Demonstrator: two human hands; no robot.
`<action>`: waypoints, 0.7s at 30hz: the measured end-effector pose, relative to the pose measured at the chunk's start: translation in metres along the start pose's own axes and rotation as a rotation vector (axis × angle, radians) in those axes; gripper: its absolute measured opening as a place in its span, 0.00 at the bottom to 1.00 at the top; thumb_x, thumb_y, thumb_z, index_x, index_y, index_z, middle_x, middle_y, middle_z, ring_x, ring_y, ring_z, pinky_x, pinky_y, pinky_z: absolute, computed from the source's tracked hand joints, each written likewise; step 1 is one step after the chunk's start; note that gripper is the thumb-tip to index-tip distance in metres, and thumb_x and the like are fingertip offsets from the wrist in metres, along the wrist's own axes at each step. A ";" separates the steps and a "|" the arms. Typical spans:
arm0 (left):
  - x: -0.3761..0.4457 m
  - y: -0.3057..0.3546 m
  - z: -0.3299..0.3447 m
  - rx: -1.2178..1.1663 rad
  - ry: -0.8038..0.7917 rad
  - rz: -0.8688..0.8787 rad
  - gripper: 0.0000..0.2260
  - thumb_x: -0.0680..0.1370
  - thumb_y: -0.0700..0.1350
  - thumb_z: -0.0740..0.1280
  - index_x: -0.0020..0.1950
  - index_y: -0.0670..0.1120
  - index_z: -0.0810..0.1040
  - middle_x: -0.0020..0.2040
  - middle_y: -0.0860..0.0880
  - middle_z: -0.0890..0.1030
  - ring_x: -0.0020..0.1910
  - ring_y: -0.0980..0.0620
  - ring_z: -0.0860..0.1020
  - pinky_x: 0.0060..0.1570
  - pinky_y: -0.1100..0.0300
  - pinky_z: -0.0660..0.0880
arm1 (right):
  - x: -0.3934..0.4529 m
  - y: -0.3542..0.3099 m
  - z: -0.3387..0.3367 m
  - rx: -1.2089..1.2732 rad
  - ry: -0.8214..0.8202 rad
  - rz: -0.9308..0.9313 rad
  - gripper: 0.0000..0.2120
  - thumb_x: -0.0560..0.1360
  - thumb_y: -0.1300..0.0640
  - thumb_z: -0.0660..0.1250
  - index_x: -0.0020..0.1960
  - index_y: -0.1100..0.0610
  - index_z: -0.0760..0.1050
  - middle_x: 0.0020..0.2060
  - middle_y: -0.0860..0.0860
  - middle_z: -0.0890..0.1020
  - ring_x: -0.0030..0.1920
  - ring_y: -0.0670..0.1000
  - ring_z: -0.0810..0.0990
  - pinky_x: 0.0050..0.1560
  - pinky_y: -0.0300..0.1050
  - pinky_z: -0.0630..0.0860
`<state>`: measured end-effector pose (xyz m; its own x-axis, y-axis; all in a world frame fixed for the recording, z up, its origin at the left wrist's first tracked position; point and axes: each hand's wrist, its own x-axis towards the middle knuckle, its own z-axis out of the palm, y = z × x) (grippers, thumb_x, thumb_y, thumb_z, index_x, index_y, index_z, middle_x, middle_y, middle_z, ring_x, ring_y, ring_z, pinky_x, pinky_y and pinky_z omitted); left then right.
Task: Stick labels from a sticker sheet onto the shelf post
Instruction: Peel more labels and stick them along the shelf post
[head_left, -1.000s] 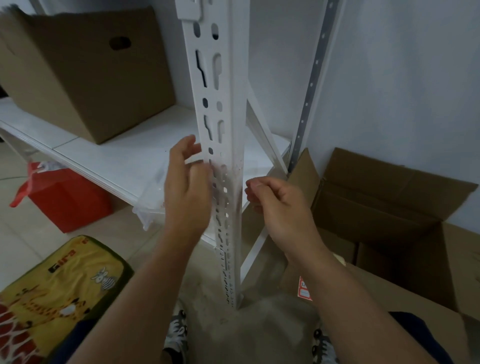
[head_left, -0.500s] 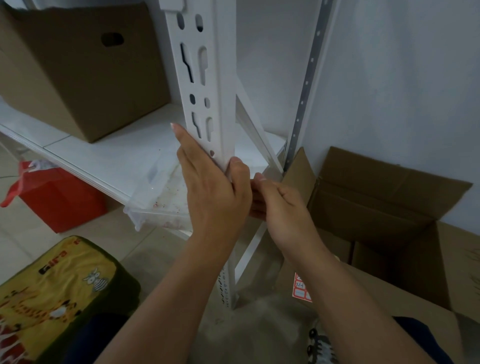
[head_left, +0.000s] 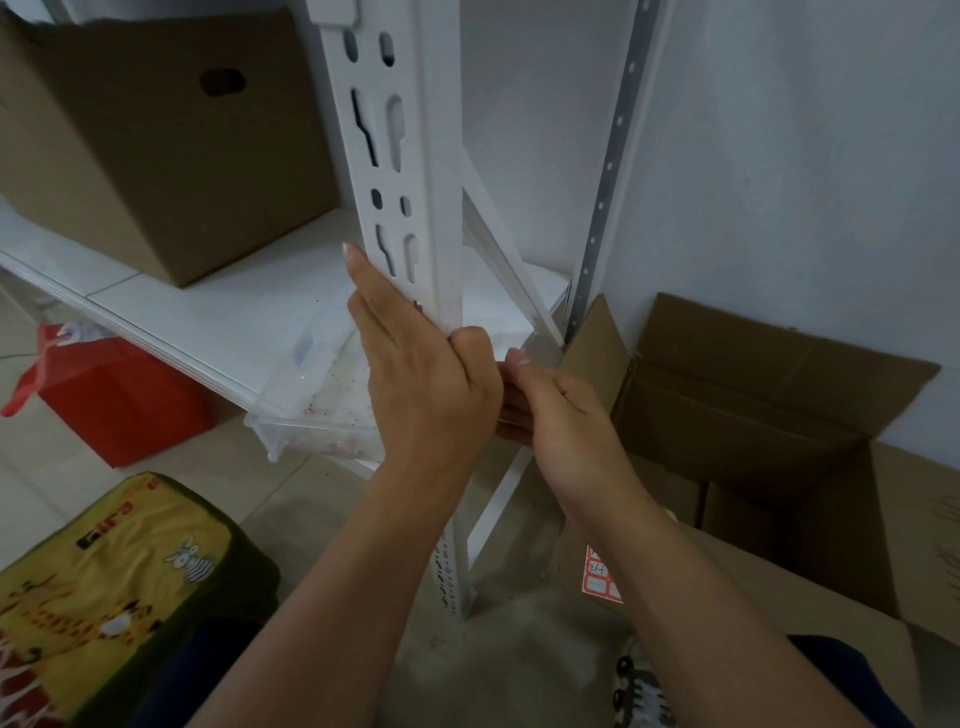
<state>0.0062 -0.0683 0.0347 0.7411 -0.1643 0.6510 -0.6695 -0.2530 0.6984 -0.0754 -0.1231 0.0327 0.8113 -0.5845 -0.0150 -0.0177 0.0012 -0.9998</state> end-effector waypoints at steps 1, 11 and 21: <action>0.000 0.000 0.000 -0.006 0.001 0.004 0.36 0.75 0.47 0.54 0.79 0.40 0.43 0.67 0.47 0.63 0.47 0.61 0.65 0.38 0.64 0.73 | -0.001 0.000 0.000 0.001 -0.003 -0.002 0.18 0.83 0.48 0.53 0.49 0.48 0.81 0.47 0.46 0.86 0.51 0.43 0.83 0.58 0.44 0.76; 0.000 -0.002 0.004 -0.015 0.033 -0.011 0.36 0.76 0.47 0.57 0.79 0.39 0.43 0.65 0.47 0.64 0.50 0.59 0.65 0.41 0.65 0.72 | 0.000 -0.003 -0.001 0.015 -0.022 -0.008 0.18 0.82 0.48 0.53 0.49 0.49 0.82 0.46 0.46 0.86 0.50 0.42 0.83 0.55 0.40 0.76; 0.000 0.002 0.005 -0.015 0.048 -0.032 0.36 0.77 0.51 0.57 0.79 0.40 0.44 0.67 0.44 0.65 0.54 0.55 0.68 0.47 0.57 0.76 | -0.002 -0.007 -0.004 0.074 -0.056 -0.010 0.19 0.83 0.49 0.53 0.43 0.46 0.81 0.39 0.41 0.85 0.44 0.39 0.83 0.42 0.28 0.77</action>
<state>0.0050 -0.0735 0.0342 0.7594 -0.1099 0.6413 -0.6462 -0.2427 0.7236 -0.0794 -0.1247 0.0395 0.8425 -0.5387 -0.0038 0.0320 0.0571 -0.9979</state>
